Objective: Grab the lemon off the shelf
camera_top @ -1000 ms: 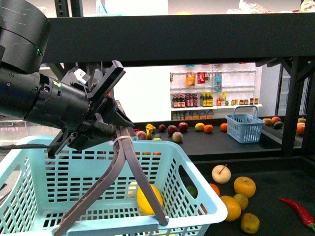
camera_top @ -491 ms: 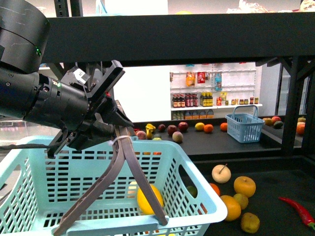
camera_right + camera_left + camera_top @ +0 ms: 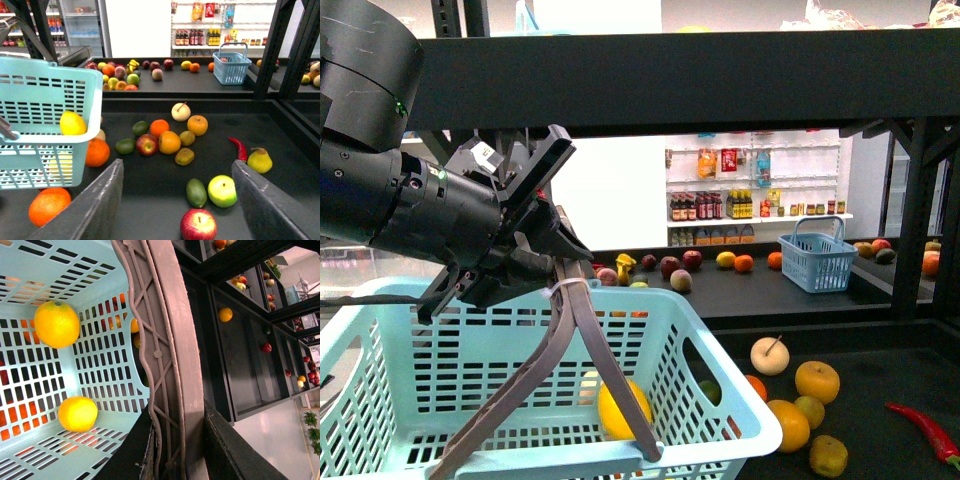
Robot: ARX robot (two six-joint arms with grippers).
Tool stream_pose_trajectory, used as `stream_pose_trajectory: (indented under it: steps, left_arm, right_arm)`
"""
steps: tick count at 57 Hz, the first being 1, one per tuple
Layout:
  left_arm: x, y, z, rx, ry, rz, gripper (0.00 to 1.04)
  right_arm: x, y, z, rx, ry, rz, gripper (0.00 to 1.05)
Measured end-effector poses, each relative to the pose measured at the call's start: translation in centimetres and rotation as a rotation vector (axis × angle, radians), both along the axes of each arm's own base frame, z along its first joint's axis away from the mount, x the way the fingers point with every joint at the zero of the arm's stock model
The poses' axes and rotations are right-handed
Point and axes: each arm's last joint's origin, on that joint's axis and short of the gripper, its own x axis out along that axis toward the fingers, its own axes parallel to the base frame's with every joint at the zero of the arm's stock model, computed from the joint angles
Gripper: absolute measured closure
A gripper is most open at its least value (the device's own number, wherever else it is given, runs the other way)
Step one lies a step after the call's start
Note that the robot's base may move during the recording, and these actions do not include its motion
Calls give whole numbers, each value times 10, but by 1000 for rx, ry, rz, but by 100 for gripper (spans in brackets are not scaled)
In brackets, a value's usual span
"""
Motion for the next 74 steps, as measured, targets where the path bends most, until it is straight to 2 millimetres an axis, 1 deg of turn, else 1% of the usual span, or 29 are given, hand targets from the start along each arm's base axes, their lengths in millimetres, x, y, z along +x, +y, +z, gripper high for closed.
stream_pose_trajectory:
  steps: [1,8,12,18,23,27,31,36,43,49,50,56,63,67,74]
  left_arm:
    - [0,0,0,0,0,0,84]
    - [0,0,0,0,0,1,84]
    - [0,0,0,0,0,0,84]
    - [0,0,0,16,2,5,84]
    - [2,4,0,41,-6,58,84]
    - [5,10,0,33,-9,116,84]
    - [10,20,3,25,-16,201,84]
    - [16,40,8,-21,-40,345,84]
    - [25,76,23,-97,-67,603,84]
    - [24,108,34,-166,-96,778,84]
    - [24,111,35,-170,-100,787,84]
    - [16,151,48,-251,-114,952,84]
    - [5,186,57,-321,-135,1091,84]
    - [-2,203,62,-364,-153,1155,84]
    - [-14,224,65,-401,-179,1200,84]
  right_arm:
    - [0,0,0,0,0,0,34]
    - [0,0,0,0,0,0,12]
    - [0,0,0,0,0,0,1]
    - [0,0,0,0,0,0,2]
    - [0,0,0,0,0,0,2]
    - [0,0,0,0,0,0,2]
    - [0,0,0,0,0,0,2]
    - [0,0,0,0,0,0,2]
    - [0,0,0,0,0,0,2]
    - [0,0,0,0,0,0,2]
    - [0,0,0,0,0,0,2]
    - [0,0,0,0,0,0,2]
    - [0,0,0,0,0,0,2]
    - [0,0,0,0,0,0,2]
    - [0,0,0,0,0,0,2]
